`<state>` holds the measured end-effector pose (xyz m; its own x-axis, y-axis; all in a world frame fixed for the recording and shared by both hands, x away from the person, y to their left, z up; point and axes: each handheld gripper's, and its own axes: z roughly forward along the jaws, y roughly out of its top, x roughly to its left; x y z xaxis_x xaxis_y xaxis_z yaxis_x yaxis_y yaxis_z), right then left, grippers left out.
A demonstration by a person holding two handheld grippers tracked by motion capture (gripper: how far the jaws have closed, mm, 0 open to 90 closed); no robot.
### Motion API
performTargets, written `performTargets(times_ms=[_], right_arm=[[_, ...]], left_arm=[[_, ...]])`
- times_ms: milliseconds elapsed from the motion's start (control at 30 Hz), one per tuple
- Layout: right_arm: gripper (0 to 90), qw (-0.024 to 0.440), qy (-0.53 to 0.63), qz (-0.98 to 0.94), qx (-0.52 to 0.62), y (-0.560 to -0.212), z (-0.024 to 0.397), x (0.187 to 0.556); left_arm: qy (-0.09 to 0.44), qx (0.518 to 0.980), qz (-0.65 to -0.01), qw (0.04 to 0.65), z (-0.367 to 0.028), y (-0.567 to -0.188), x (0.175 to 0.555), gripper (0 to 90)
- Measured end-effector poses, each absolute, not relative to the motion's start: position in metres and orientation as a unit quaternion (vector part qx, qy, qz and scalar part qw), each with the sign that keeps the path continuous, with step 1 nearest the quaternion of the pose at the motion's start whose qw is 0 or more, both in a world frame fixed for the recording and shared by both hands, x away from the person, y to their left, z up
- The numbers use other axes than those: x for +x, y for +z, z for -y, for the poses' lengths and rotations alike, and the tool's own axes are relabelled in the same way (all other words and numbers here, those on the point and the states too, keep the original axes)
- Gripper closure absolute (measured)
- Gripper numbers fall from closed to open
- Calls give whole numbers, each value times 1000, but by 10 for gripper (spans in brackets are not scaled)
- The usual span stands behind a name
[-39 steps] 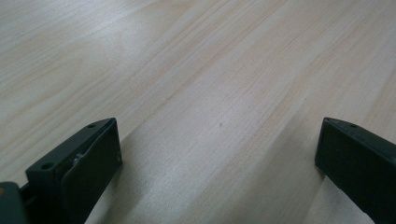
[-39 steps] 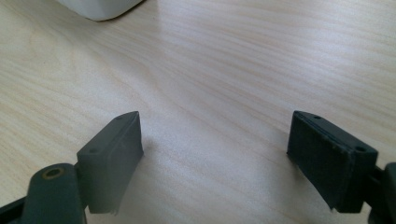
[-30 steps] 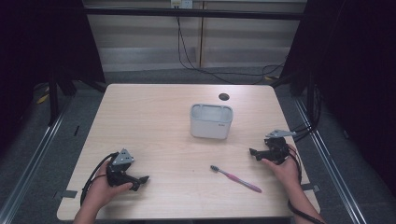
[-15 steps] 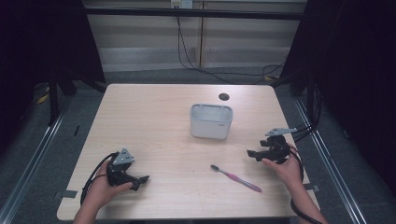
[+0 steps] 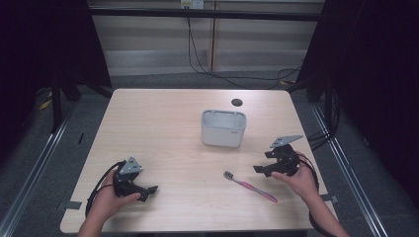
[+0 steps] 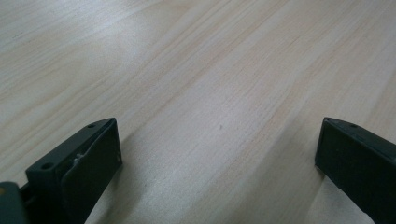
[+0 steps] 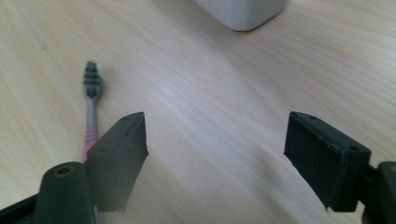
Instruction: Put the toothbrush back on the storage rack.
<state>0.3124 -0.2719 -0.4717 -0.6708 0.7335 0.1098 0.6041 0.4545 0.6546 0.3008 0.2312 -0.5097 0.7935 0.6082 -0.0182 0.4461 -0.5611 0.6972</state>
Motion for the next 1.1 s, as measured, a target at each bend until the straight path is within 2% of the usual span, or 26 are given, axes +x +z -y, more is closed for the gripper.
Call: performTargets(times_ms=[400, 567, 1100], right_arm=[[279, 67, 328, -876, 348, -462, 243, 309], [337, 55, 320, -885, 334, -460, 234, 310], [409, 27, 292, -904, 312, -460, 210, 311]], left_arm=[[113, 876, -301, 359, -231, -510, 301, 0], [113, 876, -301, 359, -231, -510, 301, 0], [113, 876, -301, 359, -231, -510, 301, 0]])
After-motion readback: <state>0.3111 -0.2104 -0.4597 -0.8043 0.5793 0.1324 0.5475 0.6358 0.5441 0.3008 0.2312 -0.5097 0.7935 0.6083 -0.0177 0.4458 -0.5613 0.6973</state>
